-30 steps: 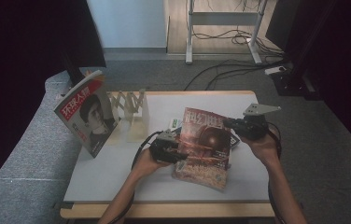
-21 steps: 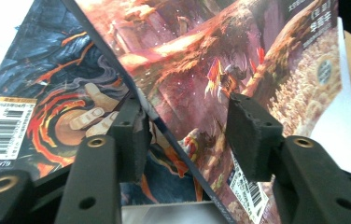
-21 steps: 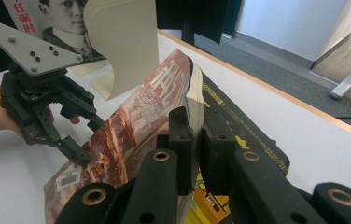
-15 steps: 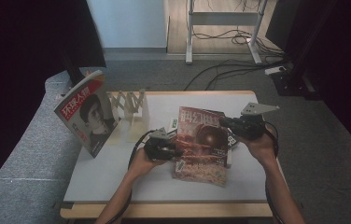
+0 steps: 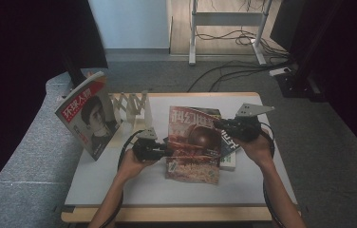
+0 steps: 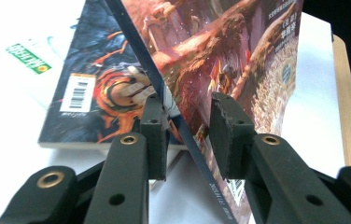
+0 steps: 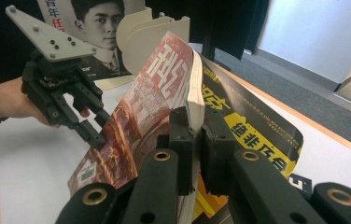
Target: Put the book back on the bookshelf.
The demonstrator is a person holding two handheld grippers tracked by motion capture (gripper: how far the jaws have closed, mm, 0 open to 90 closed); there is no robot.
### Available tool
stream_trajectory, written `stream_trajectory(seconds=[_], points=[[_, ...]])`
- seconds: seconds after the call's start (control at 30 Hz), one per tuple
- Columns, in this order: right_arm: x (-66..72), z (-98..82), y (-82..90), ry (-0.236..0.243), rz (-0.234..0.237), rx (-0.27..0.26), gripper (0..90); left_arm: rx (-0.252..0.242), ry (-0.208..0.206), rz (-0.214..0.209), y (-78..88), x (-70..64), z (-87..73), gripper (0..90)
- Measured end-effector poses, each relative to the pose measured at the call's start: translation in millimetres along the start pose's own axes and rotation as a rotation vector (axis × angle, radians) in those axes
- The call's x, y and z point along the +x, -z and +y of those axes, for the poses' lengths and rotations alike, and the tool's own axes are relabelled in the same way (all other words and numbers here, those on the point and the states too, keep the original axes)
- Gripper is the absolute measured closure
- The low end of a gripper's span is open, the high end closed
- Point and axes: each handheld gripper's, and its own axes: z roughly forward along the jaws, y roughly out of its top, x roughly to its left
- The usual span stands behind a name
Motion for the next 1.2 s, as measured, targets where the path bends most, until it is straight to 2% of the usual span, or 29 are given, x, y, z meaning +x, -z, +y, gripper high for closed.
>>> stream_trajectory(seconds=[0.2,0.3,0.5,0.6,0.8,1.0,1.2], points=[[5.7,4.0,-5.3,0.007,0.017,0.002,82.4,-0.032,0.018,0.042,13.8,7.1,-6.0,71.8],[6.8,6.2,-7.6,0.002,0.029,-0.009,82.4,-0.056,0.028,0.041,19.3,7.9,-9.2,74.5],[11.5,15.2,-8.8,0.003,0.048,-0.034,82.4,-0.146,0.049,0.077,35.1,12.1,-11.1,84.0],[16.0,20.3,-9.3,0.02,0.057,-0.044,82.4,-0.165,0.035,0.09,40.5,11.6,-13.4,84.4],[23.0,21.9,-15.0,0.043,0.064,-0.04,82.5,-0.187,0.037,0.075,42.8,11.9,-25.9,84.7],[23.5,22.7,-14.4,0.046,0.051,-0.039,80.3,-0.188,0.009,0.081,45.2,7.6,-28.2,84.9],[20.7,18.6,-14.0,0.028,0.041,-0.05,75.2,-0.206,-0.011,0.084,48.1,4.8,-34.0,85.1]])
